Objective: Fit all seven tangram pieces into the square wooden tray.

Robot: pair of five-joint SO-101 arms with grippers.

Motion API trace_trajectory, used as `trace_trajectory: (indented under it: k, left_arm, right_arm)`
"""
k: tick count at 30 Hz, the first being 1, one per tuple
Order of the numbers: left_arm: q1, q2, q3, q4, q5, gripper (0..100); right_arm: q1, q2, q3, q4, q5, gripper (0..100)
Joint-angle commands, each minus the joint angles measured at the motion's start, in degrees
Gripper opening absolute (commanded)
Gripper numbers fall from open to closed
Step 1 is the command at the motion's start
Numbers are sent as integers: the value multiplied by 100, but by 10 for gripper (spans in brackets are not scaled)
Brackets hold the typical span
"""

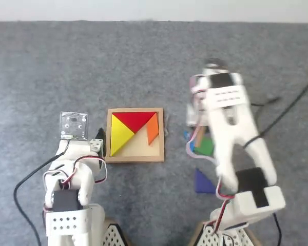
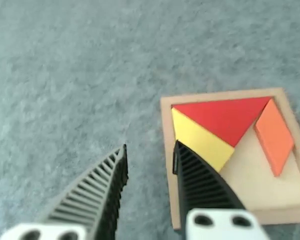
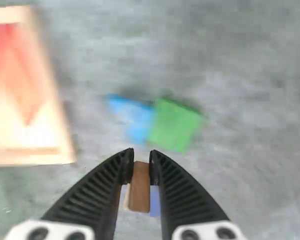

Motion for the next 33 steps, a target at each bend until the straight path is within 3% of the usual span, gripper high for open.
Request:
trace_trajectory:
  k: [1,4,11,20,33]
  left_arm:
    - [-396,-123,-215,62,-70,152]
    - [-598,-123,-92,53,-246,151]
    - [-747,-123,57,62,-352,149]
    - [-721,-123,66,79,-413,148]
    - [-712,-123,66,79,-413,148]
  right_arm:
    - [-963,-48,-360,-620,114,9]
    - [-1323,101,-220,-1402,378,9]
    - [-1121,971,-220,-2035,1653,12]
    - [-927,1086,-211,-1912,1785,48]
    - [-1420,1393,-229,-2255,1758,48]
